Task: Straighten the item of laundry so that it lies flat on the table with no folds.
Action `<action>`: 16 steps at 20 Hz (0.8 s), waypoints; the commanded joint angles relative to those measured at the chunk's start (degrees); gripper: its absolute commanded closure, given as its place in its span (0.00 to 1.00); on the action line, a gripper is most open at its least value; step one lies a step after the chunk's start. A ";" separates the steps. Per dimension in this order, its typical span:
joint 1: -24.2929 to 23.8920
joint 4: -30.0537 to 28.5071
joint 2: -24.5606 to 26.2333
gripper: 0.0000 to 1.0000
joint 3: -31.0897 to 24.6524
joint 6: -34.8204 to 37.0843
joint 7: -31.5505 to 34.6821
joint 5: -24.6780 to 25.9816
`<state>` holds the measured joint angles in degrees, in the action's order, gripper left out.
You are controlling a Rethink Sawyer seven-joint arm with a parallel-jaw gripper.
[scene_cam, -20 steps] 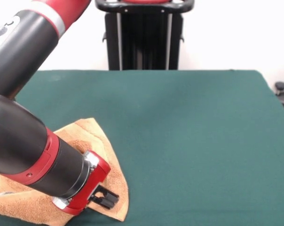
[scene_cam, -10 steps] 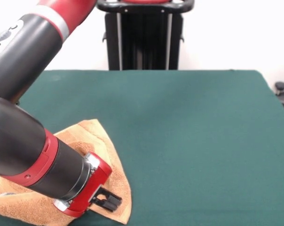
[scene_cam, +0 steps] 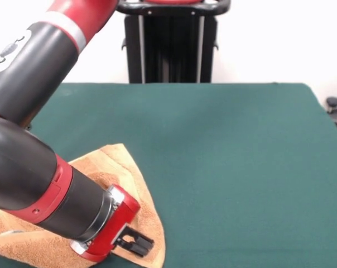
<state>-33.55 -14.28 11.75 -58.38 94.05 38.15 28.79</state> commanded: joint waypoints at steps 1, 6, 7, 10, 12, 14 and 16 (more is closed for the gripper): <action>6.24 -8.08 7.92 1.00 4.57 -15.79 21.10 -0.83; 4.95 -11.75 8.36 1.00 4.08 -22.08 14.60 -8.89; 4.73 -12.58 8.26 1.00 4.25 -22.92 14.28 -10.21; 3.64 -16.02 7.67 1.00 4.29 -25.88 12.87 -14.46; 2.44 -19.42 6.81 1.00 4.75 -27.43 11.95 -16.49; 0.80 -23.62 5.80 1.00 5.11 -29.59 11.88 -18.11; -1.48 -29.10 4.62 1.00 5.14 -32.79 11.75 -19.27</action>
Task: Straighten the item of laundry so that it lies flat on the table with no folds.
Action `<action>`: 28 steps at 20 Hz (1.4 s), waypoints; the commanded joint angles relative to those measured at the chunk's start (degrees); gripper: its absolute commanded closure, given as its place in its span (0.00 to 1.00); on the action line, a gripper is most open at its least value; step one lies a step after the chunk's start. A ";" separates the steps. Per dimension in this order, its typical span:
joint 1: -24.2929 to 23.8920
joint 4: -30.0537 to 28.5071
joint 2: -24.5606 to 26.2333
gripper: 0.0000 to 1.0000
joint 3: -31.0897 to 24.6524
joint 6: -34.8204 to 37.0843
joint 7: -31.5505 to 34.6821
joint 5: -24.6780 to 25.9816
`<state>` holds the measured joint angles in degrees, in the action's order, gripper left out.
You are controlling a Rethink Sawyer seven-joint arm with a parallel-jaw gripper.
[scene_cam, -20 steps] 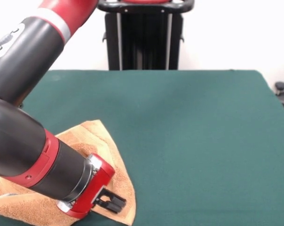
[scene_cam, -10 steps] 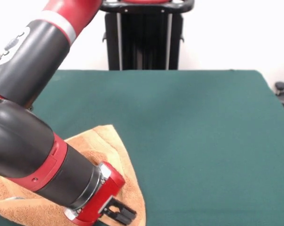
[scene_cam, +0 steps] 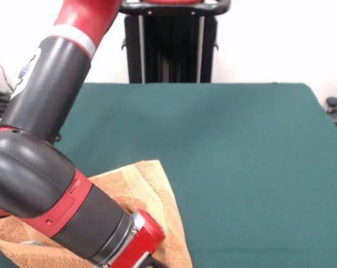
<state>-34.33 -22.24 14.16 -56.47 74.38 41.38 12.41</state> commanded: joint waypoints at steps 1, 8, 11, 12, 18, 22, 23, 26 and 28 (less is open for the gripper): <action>-1.49 -23.07 1.68 1.00 3.41 -14.08 8.58 -3.02; -2.21 -25.49 -1.32 1.00 8.38 -12.31 9.77 -1.57; -3.46 -27.26 -3.23 1.00 9.81 -11.51 9.41 -1.71; -4.31 -28.55 -4.53 1.00 10.12 -11.13 9.09 -1.81; -6.27 -31.39 -9.63 1.00 12.08 -10.50 8.84 -1.91; -7.10 -33.16 -12.43 1.00 12.41 -14.75 8.36 -1.15; -7.11 -33.39 -13.02 1.00 12.70 -14.97 8.37 -1.02; -7.61 -35.48 -16.08 1.00 13.10 -18.26 8.87 -0.34; -7.94 -37.28 -17.50 1.00 12.58 -21.37 9.01 -0.38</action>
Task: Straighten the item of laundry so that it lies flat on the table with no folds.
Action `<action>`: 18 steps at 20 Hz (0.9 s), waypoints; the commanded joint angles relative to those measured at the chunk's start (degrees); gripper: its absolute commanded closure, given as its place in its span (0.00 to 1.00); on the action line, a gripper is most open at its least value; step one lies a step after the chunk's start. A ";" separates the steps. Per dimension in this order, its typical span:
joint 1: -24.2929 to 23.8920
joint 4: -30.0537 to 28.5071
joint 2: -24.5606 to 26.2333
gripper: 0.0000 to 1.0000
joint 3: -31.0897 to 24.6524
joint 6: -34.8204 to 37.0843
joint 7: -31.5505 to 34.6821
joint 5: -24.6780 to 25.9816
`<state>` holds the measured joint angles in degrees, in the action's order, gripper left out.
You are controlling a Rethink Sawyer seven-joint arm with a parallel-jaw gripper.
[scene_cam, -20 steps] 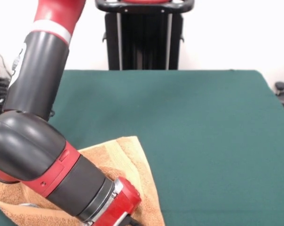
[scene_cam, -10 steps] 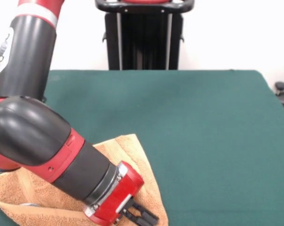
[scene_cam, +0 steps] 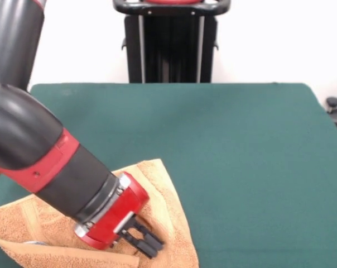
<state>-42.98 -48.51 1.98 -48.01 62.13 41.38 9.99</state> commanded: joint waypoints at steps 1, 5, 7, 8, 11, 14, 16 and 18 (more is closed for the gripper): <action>0.38 -11.79 -5.73 1.00 3.79 -9.90 9.05 1.79; 0.38 -13.20 -7.37 1.00 4.74 -7.07 10.05 0.73; 0.97 -12.74 -7.68 1.00 5.85 -1.84 10.71 -0.42; 0.75 -13.40 -7.46 1.00 5.42 -1.18 10.64 -1.20; 0.62 -14.85 -8.80 1.00 5.76 2.67 10.05 -2.25; 1.08 -13.93 -10.22 1.00 6.30 9.73 8.87 -3.54; 2.16 -11.06 -10.20 1.00 7.37 14.22 9.07 -3.54; 2.58 -8.42 -10.03 1.00 8.01 19.06 8.86 -3.43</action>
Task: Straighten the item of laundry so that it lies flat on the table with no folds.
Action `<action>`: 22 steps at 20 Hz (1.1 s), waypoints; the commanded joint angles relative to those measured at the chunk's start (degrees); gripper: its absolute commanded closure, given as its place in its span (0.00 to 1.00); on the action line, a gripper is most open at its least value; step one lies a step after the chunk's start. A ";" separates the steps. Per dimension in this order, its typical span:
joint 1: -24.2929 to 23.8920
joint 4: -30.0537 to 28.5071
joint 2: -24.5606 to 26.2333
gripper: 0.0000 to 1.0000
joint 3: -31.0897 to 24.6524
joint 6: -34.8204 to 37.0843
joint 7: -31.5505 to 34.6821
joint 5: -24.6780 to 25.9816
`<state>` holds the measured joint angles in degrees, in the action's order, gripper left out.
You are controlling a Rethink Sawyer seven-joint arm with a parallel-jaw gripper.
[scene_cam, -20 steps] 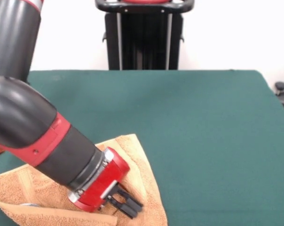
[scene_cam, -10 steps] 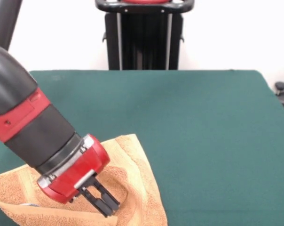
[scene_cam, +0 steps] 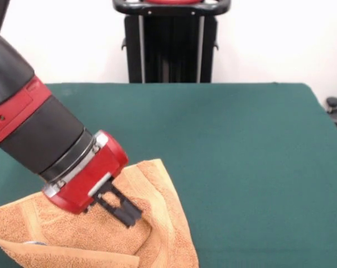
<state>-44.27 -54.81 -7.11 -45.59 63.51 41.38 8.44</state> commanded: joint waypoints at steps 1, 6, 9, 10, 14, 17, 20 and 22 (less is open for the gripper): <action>4.19 -0.42 -0.54 1.00 5.69 19.36 8.84 -1.76; 4.61 10.42 2.55 1.00 6.62 29.80 6.79 0.55; 4.29 14.23 3.73 1.00 7.48 33.13 5.03 3.10; 4.39 16.34 4.39 1.00 8.37 34.47 4.24 4.99; 4.28 22.22 6.18 1.00 8.98 37.63 1.93 9.60; 4.11 24.90 7.06 1.00 8.62 37.71 1.45 11.74; 3.42 25.69 8.10 1.00 7.65 34.75 2.09 11.62; 3.29 25.39 8.19 1.00 7.73 34.19 3.68 11.00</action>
<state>-42.51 -31.97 -3.89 -39.02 96.53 41.38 16.69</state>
